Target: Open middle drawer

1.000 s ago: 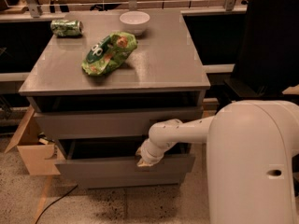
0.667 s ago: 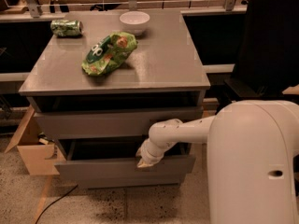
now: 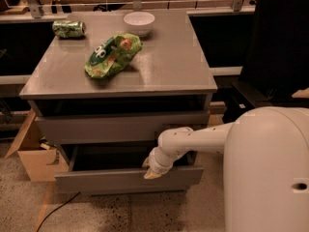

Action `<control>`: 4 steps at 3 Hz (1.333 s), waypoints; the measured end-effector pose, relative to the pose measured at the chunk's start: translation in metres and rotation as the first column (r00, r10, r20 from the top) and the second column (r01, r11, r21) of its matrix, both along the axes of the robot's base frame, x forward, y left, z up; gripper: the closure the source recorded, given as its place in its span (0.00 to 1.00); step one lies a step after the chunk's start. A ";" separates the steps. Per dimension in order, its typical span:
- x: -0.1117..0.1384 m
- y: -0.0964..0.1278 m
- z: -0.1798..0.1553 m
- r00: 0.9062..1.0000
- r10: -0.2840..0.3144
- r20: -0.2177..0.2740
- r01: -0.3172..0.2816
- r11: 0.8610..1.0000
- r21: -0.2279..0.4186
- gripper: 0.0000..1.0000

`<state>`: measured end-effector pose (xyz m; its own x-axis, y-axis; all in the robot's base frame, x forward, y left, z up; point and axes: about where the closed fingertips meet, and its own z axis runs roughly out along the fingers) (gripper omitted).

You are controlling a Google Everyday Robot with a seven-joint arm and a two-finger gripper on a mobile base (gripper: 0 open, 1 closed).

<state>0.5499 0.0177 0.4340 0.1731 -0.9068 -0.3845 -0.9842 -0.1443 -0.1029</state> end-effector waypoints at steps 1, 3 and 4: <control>0.000 0.000 0.000 1.000 0.000 0.000 0.000 1.000 0.000 1.00; -0.011 -0.003 -0.001 1.000 -0.006 -0.004 0.006 1.000 0.003 1.00; -0.011 -0.003 -0.001 1.000 -0.006 -0.004 0.006 1.000 0.003 1.00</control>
Offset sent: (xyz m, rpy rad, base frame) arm -0.0692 -0.0196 -0.0114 0.0217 0.0172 -0.0474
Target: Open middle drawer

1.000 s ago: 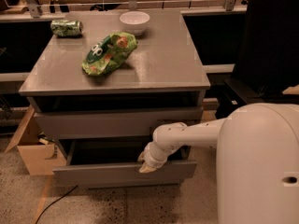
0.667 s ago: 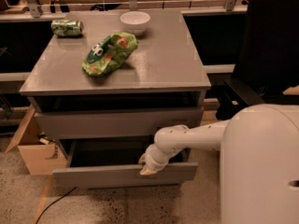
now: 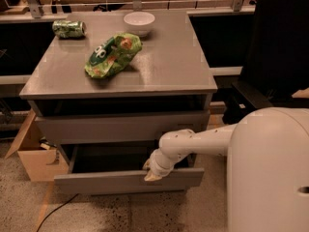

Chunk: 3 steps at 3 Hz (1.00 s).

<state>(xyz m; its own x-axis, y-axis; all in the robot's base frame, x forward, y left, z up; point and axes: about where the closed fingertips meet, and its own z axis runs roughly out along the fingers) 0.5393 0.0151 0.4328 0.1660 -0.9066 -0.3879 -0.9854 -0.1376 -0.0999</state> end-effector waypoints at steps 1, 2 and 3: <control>0.000 0.000 0.000 1.000 0.000 0.000 0.000 1.000 0.000 1.00; 0.000 0.000 0.000 1.000 0.000 0.000 0.000 1.000 0.000 1.00; 0.000 0.000 0.000 1.000 0.000 0.000 0.000 1.000 0.000 0.84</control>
Offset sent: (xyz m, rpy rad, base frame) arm -0.2712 -0.0528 -0.0426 0.1437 0.0068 -0.3909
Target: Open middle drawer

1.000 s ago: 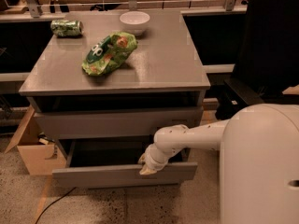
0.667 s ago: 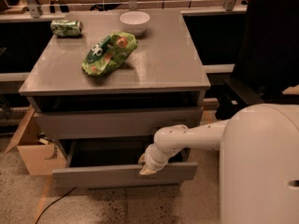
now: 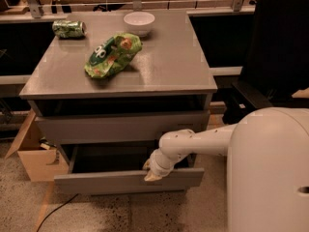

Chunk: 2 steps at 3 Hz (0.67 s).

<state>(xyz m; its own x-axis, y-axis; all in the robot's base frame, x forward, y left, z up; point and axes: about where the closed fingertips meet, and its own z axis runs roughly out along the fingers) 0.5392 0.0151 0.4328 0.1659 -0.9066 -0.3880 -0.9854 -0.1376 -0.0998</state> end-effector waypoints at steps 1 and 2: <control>0.000 0.000 0.000 1.000 0.000 0.000 0.000 1.000 0.000 0.59; 0.000 0.000 0.000 1.000 0.000 0.000 0.000 1.000 0.000 0.37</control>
Offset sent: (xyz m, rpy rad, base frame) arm 0.0000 0.0000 0.0000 0.0000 0.0001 0.0001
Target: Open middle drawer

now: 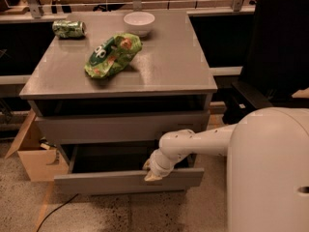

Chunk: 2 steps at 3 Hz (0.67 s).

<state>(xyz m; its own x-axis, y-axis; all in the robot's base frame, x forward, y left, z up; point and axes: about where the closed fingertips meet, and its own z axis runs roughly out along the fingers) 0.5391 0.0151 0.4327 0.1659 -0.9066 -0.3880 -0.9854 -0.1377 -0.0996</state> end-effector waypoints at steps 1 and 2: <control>0.000 0.000 0.000 1.000 0.000 0.000 0.000 1.000 0.000 0.12; -0.001 0.001 -0.001 1.000 0.002 -0.003 -0.002 1.000 0.000 0.00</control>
Offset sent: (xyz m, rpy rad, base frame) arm 0.0000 0.0000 0.0000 0.0000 0.0001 0.0001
